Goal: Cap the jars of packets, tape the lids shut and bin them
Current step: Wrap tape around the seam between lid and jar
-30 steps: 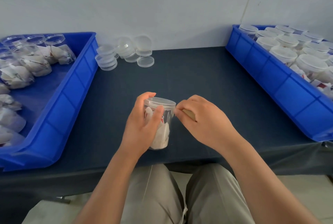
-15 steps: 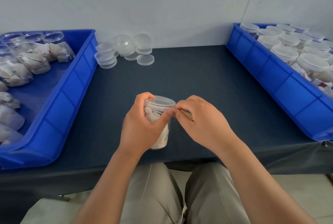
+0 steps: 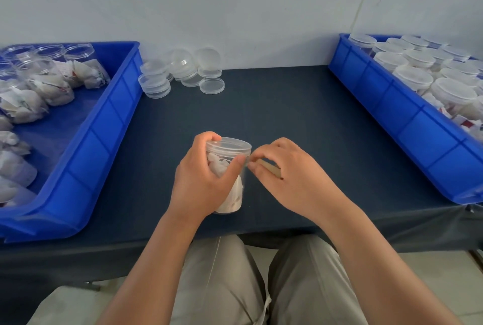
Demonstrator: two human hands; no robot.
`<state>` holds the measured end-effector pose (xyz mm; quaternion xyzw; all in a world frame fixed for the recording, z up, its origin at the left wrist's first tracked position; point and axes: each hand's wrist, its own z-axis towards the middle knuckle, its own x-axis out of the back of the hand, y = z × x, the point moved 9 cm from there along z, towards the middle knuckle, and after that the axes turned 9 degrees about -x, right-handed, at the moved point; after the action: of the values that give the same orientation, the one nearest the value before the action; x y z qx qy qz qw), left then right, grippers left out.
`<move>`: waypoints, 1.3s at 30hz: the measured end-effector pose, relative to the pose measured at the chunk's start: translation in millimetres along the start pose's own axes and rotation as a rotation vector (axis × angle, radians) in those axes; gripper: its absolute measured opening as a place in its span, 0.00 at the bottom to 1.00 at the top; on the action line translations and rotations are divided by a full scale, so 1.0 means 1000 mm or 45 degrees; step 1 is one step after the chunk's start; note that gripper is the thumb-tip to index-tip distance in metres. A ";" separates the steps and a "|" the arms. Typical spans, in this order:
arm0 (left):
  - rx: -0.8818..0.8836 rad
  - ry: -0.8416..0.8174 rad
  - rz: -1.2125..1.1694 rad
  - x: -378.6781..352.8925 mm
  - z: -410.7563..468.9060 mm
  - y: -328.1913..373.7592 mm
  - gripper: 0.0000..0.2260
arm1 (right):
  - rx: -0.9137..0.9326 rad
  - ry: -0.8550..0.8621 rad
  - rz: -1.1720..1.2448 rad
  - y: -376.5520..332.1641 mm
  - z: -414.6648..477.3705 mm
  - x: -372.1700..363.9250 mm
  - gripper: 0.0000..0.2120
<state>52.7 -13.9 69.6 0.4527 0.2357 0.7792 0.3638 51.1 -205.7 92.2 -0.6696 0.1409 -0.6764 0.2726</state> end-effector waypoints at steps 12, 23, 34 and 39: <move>0.178 -0.239 -0.457 -0.004 0.000 -0.011 0.20 | -0.073 -0.184 0.063 0.028 -0.012 0.006 0.21; 0.469 -0.439 -1.240 -0.014 -0.021 -0.003 0.38 | -0.030 -0.237 0.134 0.026 -0.007 0.010 0.24; 0.373 -0.485 -1.209 -0.027 -0.016 0.000 0.36 | 0.004 -0.406 0.277 0.017 -0.007 0.004 0.23; 0.318 -0.342 -0.702 -0.006 -0.010 -0.002 0.23 | -0.055 -0.256 0.217 0.021 -0.011 0.012 0.22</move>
<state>46.1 -17.8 60.5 0.5119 0.3930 0.5497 0.5304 44.2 -231.1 90.2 -0.7252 0.1838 -0.5771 0.3274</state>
